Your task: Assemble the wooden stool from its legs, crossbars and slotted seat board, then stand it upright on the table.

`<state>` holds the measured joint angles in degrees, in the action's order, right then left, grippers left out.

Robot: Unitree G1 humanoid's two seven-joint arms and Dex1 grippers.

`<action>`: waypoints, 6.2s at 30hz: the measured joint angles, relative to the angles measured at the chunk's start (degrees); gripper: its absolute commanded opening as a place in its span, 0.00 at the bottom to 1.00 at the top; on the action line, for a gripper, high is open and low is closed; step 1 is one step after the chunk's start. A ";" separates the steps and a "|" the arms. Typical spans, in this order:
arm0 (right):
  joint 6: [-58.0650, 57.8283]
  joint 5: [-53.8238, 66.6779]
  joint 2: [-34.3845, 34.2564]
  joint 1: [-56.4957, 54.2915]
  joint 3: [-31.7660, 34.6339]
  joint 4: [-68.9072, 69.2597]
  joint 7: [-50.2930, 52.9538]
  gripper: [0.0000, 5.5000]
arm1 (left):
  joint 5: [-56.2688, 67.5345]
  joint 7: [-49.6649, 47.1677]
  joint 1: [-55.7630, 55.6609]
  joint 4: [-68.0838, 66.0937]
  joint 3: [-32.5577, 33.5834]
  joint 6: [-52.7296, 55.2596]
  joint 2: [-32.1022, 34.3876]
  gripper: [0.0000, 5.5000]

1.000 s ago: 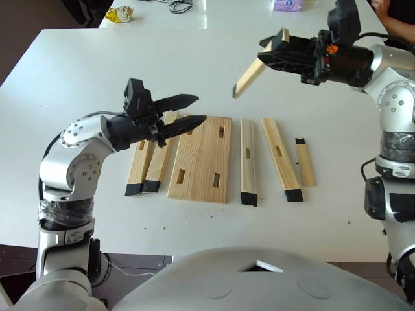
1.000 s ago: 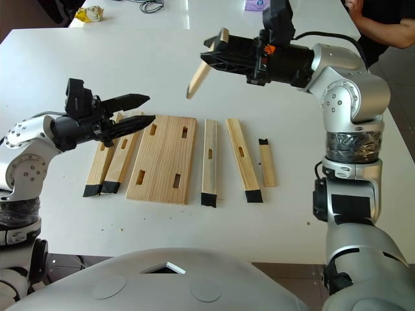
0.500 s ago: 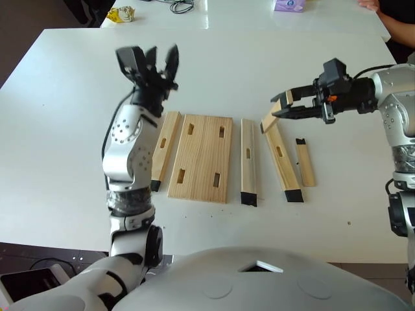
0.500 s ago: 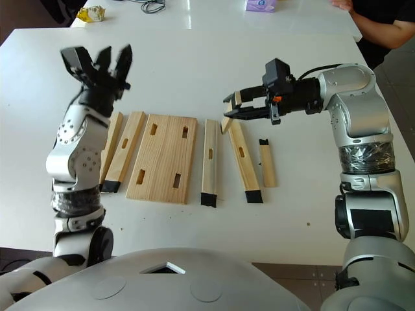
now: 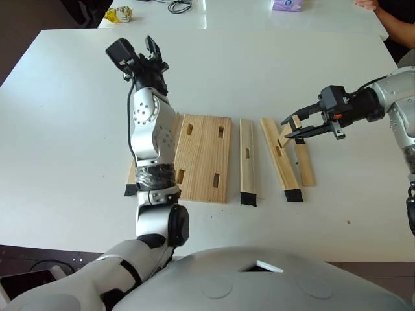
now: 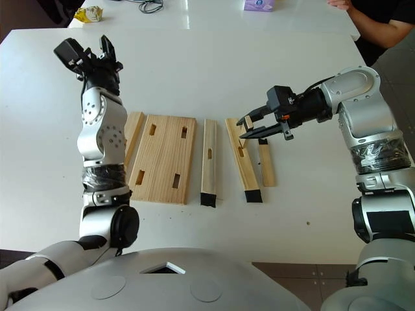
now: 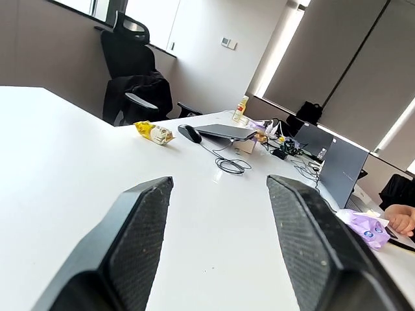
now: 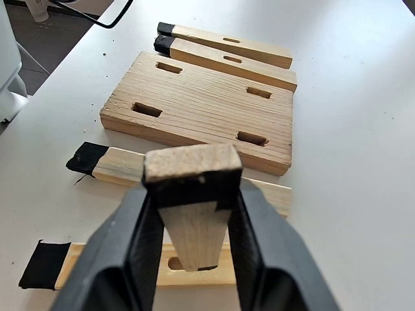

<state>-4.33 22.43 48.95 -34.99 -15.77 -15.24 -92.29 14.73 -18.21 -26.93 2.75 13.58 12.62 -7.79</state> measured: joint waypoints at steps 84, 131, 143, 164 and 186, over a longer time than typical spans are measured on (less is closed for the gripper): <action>-4.27 -0.36 -6.83 17.89 9.80 3.45 14.01 0.68 | -0.82 4.56 -1.29 -2.14 -0.89 2.70 2.95 0.49; -14.67 8.57 -13.63 16.81 10.24 21.28 26.63 0.71 | 0.28 7.25 -4.17 -7.28 0.21 1.20 4.41 0.49; -11.96 9.12 -13.38 18.76 9.64 23.09 24.48 0.71 | 0.34 8.28 -4.43 -7.61 -0.26 1.53 4.36 0.49; -43.62 35.31 -8.22 10.29 20.43 42.62 54.81 0.71 | 1.14 3.01 6.55 8.18 3.62 5.23 4.77 0.49; -55.24 12.15 10.55 28.92 9.52 38.13 34.26 0.71 | 2.49 -4.60 21.94 18.63 12.33 0.12 3.06 0.49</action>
<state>-59.57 34.57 59.50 -6.07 -6.25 22.89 -58.04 17.22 -22.81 -4.99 21.37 25.91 12.74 -4.74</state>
